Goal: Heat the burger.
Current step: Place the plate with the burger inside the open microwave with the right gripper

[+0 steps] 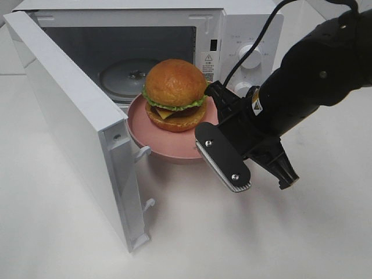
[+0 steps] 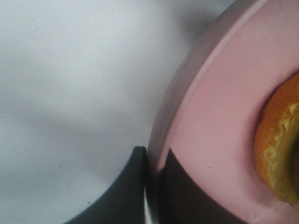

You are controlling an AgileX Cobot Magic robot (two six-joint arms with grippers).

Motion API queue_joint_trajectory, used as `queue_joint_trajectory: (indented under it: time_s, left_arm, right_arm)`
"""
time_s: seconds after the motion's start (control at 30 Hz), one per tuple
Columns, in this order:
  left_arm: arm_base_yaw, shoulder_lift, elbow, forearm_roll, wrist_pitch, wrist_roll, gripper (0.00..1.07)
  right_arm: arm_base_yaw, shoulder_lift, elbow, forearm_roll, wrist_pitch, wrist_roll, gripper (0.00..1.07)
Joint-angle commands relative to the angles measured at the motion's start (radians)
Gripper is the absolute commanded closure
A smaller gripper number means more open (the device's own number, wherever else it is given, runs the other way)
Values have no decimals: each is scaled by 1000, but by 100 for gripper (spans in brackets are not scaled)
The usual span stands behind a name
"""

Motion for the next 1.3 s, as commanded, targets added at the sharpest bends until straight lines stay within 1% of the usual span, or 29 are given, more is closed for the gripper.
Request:
queue_joint_trajectory:
  time_s: [0.03,0.2,0.23,0.43,0.47,0.93,1.27,1.3]
  left_arm:
    - [-2,-15,1,-3,-1,-8,8]
    - [-2,-15,1,-3,-1,-8,8]
    - [-2,-15,1,-3,-1,-8,8]
    - [-2,-15,1,-3,-1,-8,8]
    - [-2,-15,1,-3,-1,-8,8]
    - [-2,-15,1,-3,-1,-8,8]
    - [-2,-15,1,-3,-1,-8,8]
    - [-2,-15,1,-3,-1,-8,8]
  right_arm:
    - [-4,13,-48,-5,-41,23,107]
    - [-4,45,-89,-5,-30,23,107]
    - [-4,61,-114,-5,-12,23,107]
    - [-4,93,-164,-5,12,27,107]
    - [-4,105,-186,-5,15,35,107]
    - [-4,177,-285,-5,41,58,107]
    - [-4,245,-376,13,71,81,107]
    - [-4,258,-397,18,81,82,107]
